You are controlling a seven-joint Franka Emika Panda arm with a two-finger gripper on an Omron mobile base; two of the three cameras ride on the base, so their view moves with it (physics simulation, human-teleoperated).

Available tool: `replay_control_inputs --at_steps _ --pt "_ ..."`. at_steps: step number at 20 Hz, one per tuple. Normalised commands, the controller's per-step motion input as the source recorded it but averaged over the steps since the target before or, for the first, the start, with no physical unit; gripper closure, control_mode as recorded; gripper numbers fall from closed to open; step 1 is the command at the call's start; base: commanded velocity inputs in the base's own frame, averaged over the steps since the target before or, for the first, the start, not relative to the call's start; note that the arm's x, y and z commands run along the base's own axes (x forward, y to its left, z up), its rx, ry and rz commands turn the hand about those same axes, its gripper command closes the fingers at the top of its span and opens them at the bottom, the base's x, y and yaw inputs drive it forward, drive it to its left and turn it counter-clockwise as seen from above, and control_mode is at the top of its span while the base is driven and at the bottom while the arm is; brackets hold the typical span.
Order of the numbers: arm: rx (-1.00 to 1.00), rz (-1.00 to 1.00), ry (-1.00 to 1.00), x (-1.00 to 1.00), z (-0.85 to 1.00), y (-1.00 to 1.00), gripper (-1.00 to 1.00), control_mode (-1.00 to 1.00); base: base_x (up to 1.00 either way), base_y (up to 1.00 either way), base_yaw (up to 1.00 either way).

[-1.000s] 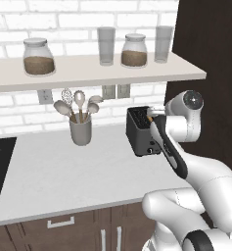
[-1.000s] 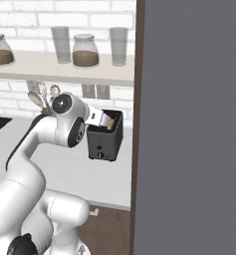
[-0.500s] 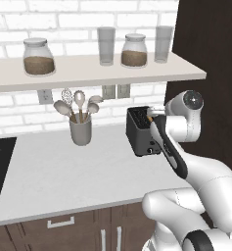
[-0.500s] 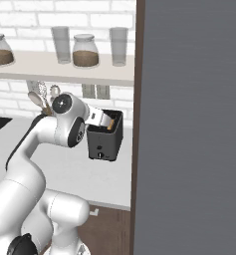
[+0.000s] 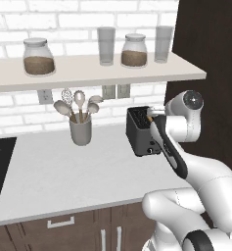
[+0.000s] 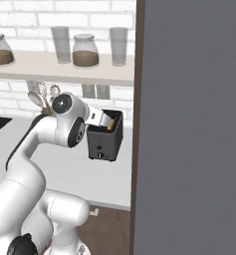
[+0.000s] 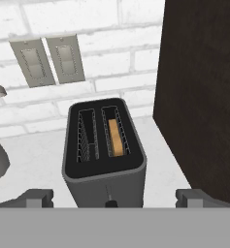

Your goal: Start the toaster. Once the lever pops up, take the bread to the plate on the dining counter.

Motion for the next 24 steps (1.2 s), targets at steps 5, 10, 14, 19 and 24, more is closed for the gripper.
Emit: replay_control_inputs --at_steps 5,10,14,19,24 --pt "0.00 0.00 0.00 0.00 0.00 0.00 -1.00 -1.00 0.00 0.00 0.00" --pt "0.00 0.00 0.00 0.00 0.00 0.00 -1.00 -1.00 0.00 0.00 0.00" --pt "0.00 0.00 0.00 0.00 0.00 0.00 -1.00 -1.00 0.00 0.00 0.00" --pt "0.00 0.00 0.00 0.00 0.00 0.00 -1.00 -1.00 0.00 0.00 0.00" --pt "0.00 0.00 0.00 0.00 0.00 0.00 -1.00 -1.00 0.00 0.00 0.00"
